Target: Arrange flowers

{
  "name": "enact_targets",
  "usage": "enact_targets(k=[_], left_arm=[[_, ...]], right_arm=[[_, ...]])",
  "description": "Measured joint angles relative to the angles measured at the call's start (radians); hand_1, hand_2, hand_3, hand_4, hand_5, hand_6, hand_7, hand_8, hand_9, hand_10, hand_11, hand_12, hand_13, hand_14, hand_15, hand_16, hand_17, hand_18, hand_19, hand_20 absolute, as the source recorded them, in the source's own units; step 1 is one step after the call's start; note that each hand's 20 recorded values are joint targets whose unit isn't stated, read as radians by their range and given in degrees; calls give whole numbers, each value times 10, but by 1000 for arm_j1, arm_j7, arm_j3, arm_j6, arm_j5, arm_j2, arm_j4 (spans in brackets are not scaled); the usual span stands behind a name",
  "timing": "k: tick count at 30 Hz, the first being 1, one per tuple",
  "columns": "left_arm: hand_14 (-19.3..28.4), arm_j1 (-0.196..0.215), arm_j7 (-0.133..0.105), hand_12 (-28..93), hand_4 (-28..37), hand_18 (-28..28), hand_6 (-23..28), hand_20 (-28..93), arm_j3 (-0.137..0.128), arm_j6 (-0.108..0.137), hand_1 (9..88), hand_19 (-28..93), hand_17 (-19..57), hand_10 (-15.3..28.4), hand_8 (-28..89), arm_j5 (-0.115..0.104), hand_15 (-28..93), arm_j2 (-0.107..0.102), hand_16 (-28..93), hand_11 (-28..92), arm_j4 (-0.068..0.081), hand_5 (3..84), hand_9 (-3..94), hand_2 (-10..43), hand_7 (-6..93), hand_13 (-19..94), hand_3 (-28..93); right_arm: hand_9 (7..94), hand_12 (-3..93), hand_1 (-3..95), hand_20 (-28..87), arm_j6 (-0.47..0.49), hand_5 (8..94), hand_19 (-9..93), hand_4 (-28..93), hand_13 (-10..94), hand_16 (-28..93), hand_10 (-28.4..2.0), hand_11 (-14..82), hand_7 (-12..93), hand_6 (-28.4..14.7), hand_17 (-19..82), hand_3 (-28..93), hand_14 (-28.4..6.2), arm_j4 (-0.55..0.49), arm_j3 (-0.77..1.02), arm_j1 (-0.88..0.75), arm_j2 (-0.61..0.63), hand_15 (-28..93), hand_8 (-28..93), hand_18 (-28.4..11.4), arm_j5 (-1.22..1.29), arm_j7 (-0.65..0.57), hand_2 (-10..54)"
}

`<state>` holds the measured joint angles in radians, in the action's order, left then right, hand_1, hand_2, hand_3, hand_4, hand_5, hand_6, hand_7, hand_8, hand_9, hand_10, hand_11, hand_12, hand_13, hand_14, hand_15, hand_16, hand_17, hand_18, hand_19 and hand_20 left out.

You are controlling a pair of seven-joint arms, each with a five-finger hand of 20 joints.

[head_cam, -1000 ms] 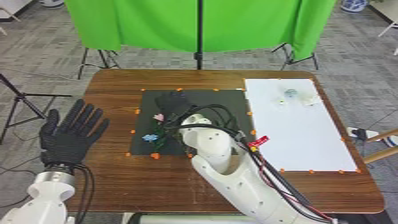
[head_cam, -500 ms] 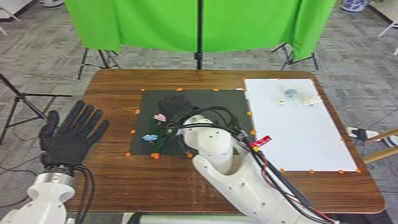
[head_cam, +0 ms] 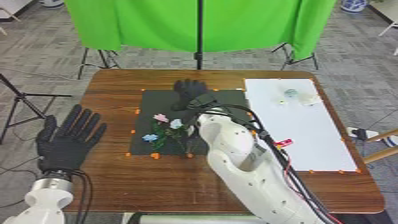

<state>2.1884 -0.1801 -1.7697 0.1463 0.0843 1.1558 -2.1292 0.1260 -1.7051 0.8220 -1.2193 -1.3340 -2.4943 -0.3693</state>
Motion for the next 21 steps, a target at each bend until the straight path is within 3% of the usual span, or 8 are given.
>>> enact_targets(k=[2,7,10,14,21], left_arm=[[175,7,-13,153,-283,166,87,152,1,1,248,331,-60,158,-74,-1,328,-2,-10,139,0,449,400,138,108,302,696],[171,13,-64,151,-283,165,85,155,18,15,247,328,-59,156,-74,-14,328,-25,-12,140,-9,448,399,136,108,301,699],[168,20,-78,150,-283,163,85,156,18,15,246,325,-57,155,-74,-15,327,-41,-13,141,-18,446,397,135,109,300,702],[167,16,-73,148,-283,162,84,157,13,13,246,323,-56,154,-74,-13,325,-46,-14,140,-18,444,395,135,109,299,701],[159,1,-50,145,-283,157,84,157,15,11,246,313,-50,149,-74,-12,321,-29,-17,142,-14,441,387,134,106,295,705]], right_arm=[[522,204,426,317,25,505,906,-269,536,242,-240,210,132,-114,375,740,-196,26,-5,36,31,636,-70,-257,-11,36,-95],[518,202,418,314,225,501,901,-267,536,237,-234,206,140,-108,370,741,-190,97,-36,165,97,631,-73,-256,-25,110,-95],[513,198,414,311,213,500,893,-268,529,232,-234,197,139,-107,363,745,-191,114,-125,261,151,616,-76,-257,4,85,-95],[487,189,411,306,148,484,870,-271,495,214,-240,168,128,-106,341,752,-197,106,-88,305,158,573,-77,-261,44,30,-95],[440,177,408,266,245,466,785,-278,428,164,-240,127,128,-102,290,756,-205,16,104,270,129,470,-82,-260,15,8,-95]])
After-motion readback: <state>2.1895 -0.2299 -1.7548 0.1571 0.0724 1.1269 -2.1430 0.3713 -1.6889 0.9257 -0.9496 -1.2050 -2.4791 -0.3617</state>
